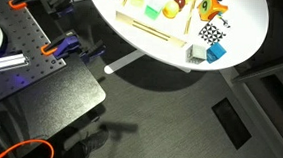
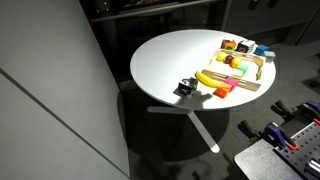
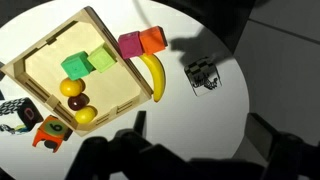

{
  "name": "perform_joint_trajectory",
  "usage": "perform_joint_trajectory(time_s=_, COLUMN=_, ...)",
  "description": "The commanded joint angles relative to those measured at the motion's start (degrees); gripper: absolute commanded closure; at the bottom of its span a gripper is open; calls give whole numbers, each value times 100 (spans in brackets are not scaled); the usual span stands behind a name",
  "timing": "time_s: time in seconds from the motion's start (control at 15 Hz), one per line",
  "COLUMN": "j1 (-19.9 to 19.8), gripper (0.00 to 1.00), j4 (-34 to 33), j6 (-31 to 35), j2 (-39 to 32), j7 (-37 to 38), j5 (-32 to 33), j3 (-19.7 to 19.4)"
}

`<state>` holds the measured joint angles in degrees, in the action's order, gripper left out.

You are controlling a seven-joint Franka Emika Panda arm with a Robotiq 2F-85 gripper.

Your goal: Put the orange building block on the tray

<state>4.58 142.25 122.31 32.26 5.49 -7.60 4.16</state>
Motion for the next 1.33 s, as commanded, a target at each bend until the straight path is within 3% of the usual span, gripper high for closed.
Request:
perform_joint_trajectory(time_s=0.0, j1=-10, gripper=0, j4=-17, j6=-20, j2=0, j7=-4, j5=-3, j3=6)
perform_joint_trajectory(time_s=0.53, j1=-97, gripper=0, j4=-187, j6=8, j2=-393, j7=101, j5=53, j3=19)
perform_joint_trajectory(time_s=1.27, j1=-290, gripper=0, j4=-299, j6=-156, j2=-1492, j7=385, j5=270, j3=49)
